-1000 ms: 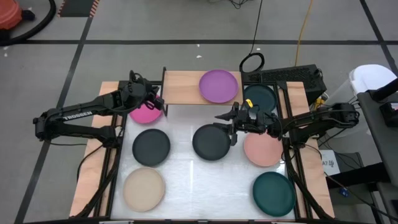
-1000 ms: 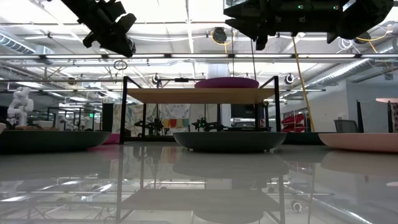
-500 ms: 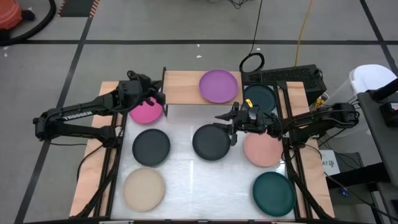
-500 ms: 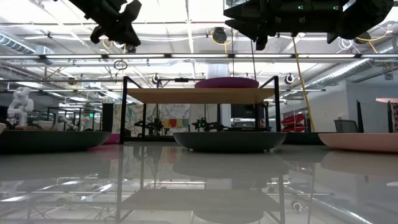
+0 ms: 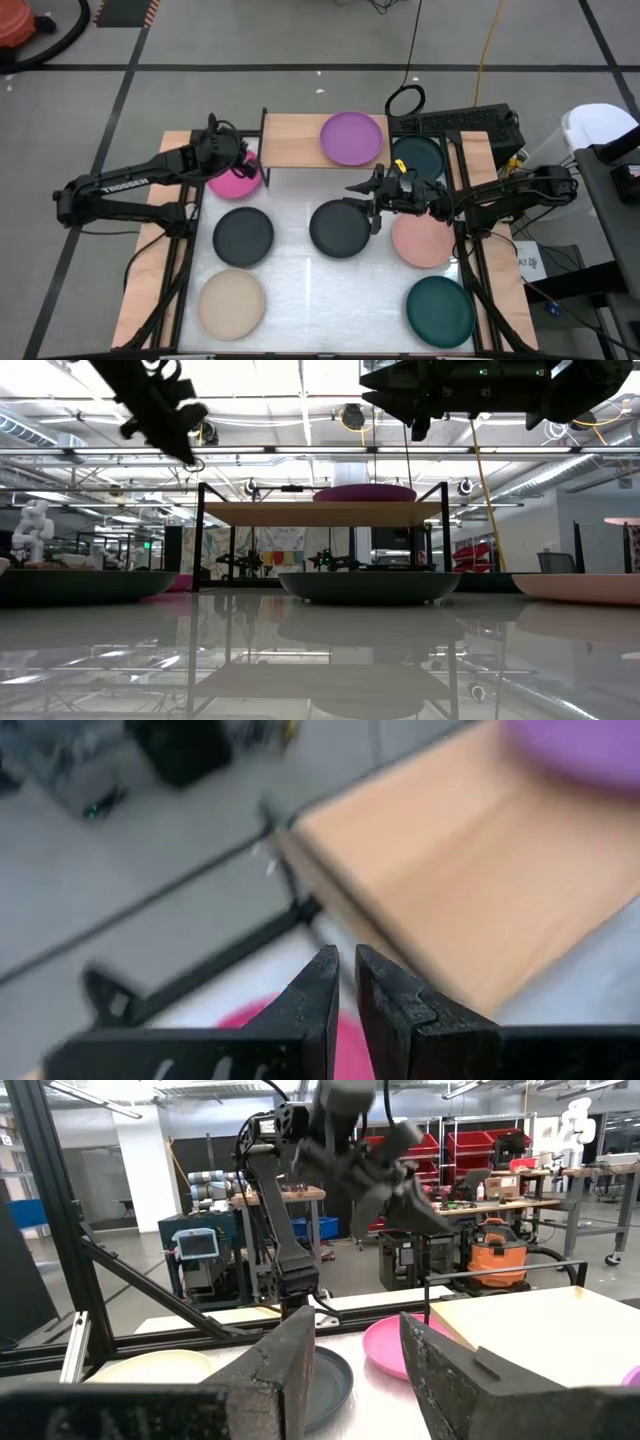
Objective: Place and stack plates onto a shelf
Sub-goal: Stack the pink plate on top of the purple plate on the shelf
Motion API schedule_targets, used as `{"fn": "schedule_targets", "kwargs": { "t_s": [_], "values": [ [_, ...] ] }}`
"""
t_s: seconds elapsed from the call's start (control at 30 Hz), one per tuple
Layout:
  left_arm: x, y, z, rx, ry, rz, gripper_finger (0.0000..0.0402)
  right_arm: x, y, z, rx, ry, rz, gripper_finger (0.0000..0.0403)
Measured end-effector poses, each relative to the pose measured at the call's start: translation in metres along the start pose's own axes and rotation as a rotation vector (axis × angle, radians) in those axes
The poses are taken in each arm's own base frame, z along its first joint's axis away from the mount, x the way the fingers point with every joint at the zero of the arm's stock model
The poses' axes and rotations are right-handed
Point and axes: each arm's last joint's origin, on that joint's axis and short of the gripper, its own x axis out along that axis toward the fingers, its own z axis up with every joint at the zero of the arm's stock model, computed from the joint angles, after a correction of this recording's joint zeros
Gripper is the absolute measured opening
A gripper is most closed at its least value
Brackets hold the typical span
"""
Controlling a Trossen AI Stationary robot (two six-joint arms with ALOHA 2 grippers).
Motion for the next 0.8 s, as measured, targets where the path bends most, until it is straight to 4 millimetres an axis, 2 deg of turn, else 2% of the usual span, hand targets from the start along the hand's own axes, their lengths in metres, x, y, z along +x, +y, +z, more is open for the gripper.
{"fn": "schedule_targets", "kwargs": {
  "t_s": [0.27,0.4,0.6,0.8],
  "values": [
    [-0.002,0.013,-0.026,0.006,0.249,0.111,0.0044,0.000,0.000,0.000,0.000,0.000,0.000,0.0130],
    [0.004,0.012,-0.033,0.048,0.360,0.107,0.0044,0.000,0.000,0.000,0.000,-0.002,0.000,0.0130],
    [0.029,-0.001,-0.040,0.085,0.517,0.066,0.0044,0.000,0.000,0.001,-0.004,-0.011,0.001,0.0130],
    [0.055,-0.011,-0.052,0.169,0.648,0.112,0.0044,0.000,0.000,0.000,-0.007,0.000,0.004,0.0130]
  ]
}}
